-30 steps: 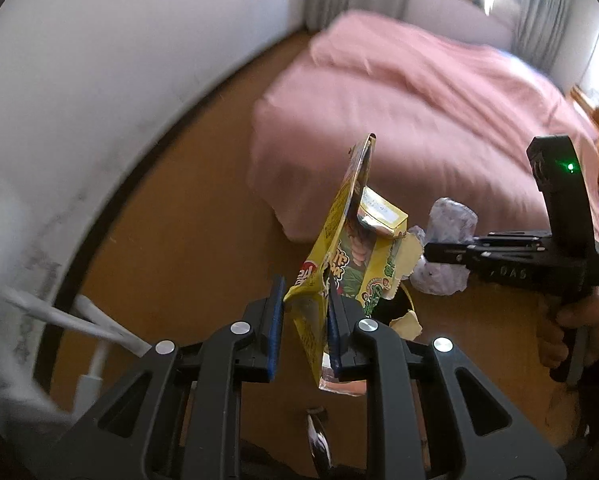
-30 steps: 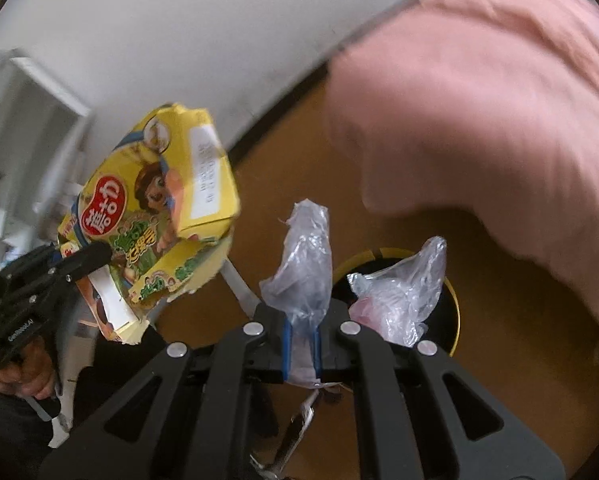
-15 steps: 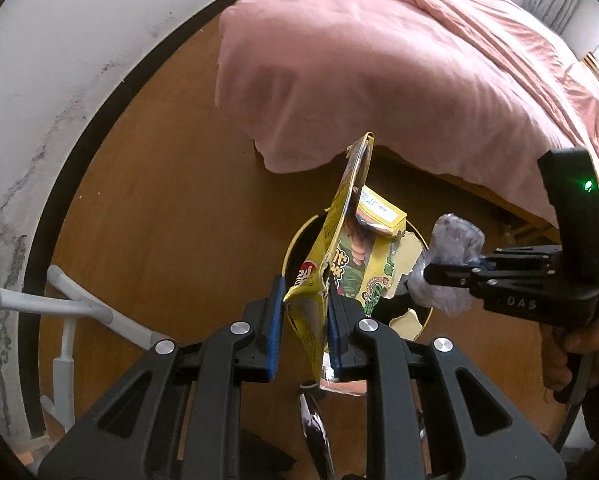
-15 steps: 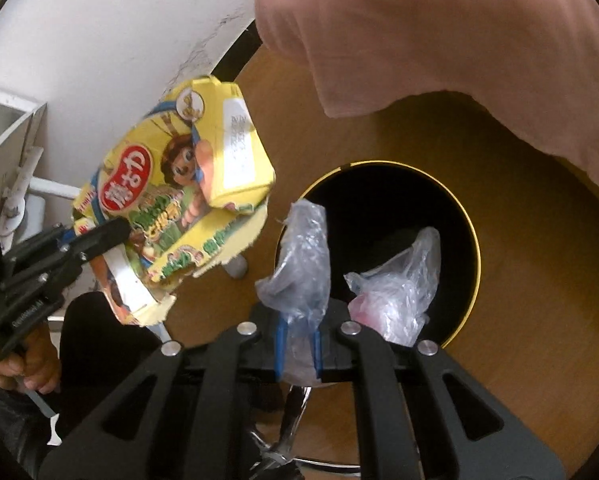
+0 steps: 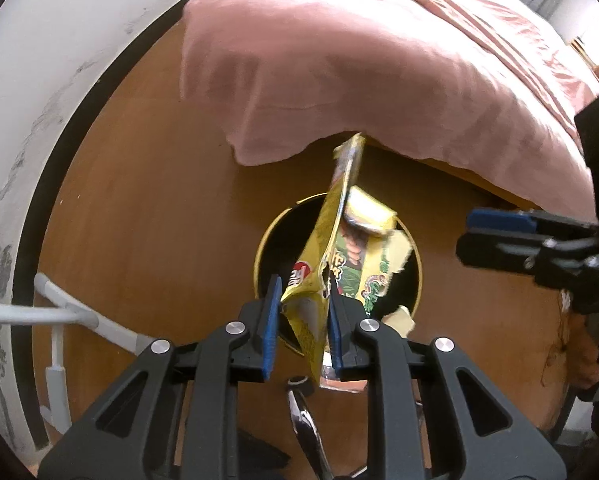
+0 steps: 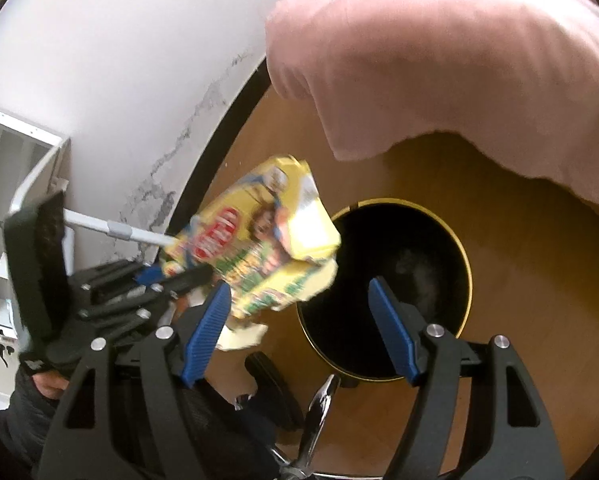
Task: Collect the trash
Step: 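Carry both items to the black bin and open both grippers to drop them, then move both tools back over the desk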
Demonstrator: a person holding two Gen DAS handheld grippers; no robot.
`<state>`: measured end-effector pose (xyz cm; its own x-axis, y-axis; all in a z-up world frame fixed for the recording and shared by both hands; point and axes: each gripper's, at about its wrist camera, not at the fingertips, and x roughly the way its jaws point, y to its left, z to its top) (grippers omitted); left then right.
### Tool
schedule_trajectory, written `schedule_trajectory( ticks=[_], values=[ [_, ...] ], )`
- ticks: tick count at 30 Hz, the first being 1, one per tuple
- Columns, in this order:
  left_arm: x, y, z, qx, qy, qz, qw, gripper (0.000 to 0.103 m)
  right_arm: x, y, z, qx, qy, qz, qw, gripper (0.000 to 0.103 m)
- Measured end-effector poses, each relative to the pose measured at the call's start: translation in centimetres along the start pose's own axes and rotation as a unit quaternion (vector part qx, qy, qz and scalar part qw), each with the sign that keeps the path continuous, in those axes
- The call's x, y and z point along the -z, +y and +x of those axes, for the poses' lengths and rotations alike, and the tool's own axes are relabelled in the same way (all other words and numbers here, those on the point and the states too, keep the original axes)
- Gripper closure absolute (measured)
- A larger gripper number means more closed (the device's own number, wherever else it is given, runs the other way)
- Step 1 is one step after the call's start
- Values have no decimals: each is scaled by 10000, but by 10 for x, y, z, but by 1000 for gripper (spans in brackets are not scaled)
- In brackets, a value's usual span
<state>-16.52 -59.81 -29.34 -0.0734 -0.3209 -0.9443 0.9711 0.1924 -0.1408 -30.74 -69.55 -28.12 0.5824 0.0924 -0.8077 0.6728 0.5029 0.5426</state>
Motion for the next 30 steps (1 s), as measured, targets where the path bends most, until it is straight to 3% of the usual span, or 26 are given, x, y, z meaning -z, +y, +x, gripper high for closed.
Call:
schedule_trajectory(
  ticks=[2,3,4,11,17,21,25,26,30],
  values=[
    [-2,-7,-4,15,-29,155,9999,63,-2,4,-17,-11,-172,-9,9999,34],
    [-3,-11,-9,-29,-87,241,9997,44,-3,7,-24,-5,-241,-19,9997,34],
    [-4,-13,-14,-64,-167,279,9995,35,-6,8,-35,14,-328,-44,9995,33],
    [-7,-10,-80,-179,-730,293,9967,34,-18,64,-87,245,-833,-531,9948,33],
    [24,17,-210,-559,-1624,-9,9851,18,-29,178,-128,389,-1257,-1622,9780,26],
    [82,61,-308,-1190,-2278,-416,9655,13,-26,283,-118,125,-1200,-2511,9604,23],
    [152,123,-371,-1864,-2463,-1291,9423,12,-11,387,-78,-313,-828,-3213,9428,23],
    [172,140,-384,-2022,-2473,-1554,9348,13,-5,411,-68,-435,-699,-3359,9383,23],
    [267,208,-434,-2820,-2378,-2690,8897,12,35,511,-20,-936,-99,-4007,9113,23]
  ],
)
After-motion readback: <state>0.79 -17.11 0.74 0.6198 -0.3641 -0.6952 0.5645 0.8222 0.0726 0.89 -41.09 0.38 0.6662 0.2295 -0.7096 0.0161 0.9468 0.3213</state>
